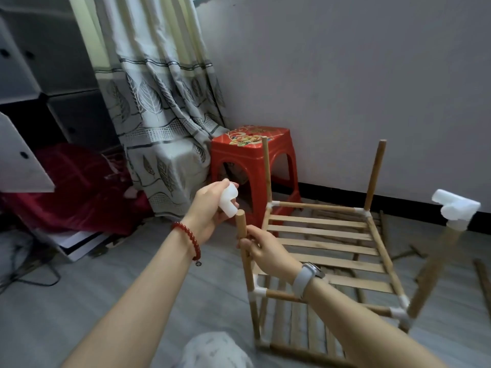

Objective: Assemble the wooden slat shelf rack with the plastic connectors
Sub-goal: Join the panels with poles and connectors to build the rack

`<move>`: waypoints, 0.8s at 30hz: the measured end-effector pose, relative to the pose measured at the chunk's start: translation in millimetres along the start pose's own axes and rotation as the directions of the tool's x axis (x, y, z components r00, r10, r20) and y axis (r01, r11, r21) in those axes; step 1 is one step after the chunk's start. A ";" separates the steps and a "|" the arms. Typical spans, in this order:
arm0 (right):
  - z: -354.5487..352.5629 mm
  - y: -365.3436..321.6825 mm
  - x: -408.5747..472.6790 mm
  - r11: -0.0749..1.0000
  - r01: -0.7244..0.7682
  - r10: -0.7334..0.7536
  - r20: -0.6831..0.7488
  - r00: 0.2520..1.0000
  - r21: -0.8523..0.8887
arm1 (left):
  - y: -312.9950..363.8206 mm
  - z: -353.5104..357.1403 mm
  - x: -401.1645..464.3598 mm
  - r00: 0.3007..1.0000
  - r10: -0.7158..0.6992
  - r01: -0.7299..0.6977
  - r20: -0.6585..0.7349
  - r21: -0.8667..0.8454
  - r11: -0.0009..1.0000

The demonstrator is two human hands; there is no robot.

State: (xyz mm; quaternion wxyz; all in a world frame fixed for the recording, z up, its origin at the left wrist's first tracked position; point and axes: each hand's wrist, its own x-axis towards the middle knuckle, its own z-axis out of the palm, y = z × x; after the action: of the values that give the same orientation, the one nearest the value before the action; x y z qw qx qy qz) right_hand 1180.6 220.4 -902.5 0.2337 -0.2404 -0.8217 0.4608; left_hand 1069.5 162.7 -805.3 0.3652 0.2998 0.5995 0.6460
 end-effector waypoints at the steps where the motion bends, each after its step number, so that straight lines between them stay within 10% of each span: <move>1: 0.8 -0.8 1.3 1.000 -0.005 0.005 0.006 1.000 -0.005 | 0.1 0.7 0.3 1.000 0.014 -0.014 0.001 0.037 0.999; 12: -3.0 -0.2 -3.5 0.998 0.019 -0.017 0.026 1.000 -0.062 | -9.8 22.4 -3.6 0.977 0.215 -0.205 0.003 0.306 0.930; 19: -36.1 4.1 -29.2 0.965 -0.024 -0.013 -0.137 0.990 -0.262 | -18.4 21.2 -8.6 0.978 0.207 -0.204 -0.025 0.093 0.975; 24: -100.2 -15.7 -74.7 0.851 0.087 -0.324 -0.387 0.863 -0.517 | -27.1 28.3 -7.7 0.922 0.356 -0.309 -0.155 0.261 0.914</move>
State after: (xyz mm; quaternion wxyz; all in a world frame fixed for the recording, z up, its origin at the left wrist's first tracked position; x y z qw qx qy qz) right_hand 1296.3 232.2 -854.3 0.4035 -0.3011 -0.8523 0.1422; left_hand 1100.2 172.5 -829.0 0.1501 0.3723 0.6440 0.6513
